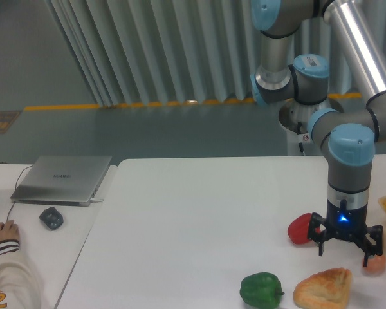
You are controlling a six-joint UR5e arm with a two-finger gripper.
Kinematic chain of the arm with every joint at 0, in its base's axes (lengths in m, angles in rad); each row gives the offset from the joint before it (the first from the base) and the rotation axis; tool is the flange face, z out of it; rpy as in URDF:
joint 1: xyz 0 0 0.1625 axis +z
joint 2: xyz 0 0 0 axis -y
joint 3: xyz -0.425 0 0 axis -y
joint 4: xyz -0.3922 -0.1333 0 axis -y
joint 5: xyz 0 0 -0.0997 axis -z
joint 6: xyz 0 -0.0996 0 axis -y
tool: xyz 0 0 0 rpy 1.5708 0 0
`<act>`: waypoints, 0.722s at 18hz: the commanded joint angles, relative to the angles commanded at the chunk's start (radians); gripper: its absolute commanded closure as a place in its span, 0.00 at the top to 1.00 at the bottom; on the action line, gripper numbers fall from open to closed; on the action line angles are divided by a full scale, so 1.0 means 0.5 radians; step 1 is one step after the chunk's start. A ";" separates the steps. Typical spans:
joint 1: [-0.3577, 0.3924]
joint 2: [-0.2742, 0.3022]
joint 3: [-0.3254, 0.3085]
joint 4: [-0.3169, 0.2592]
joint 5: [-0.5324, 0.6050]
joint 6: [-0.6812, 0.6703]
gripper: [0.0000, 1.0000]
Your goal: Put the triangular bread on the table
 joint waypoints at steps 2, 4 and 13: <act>-0.003 0.009 -0.018 0.000 0.052 0.003 1.00; -0.003 0.012 -0.019 0.000 0.052 0.006 1.00; -0.003 0.034 -0.049 -0.012 0.101 0.018 1.00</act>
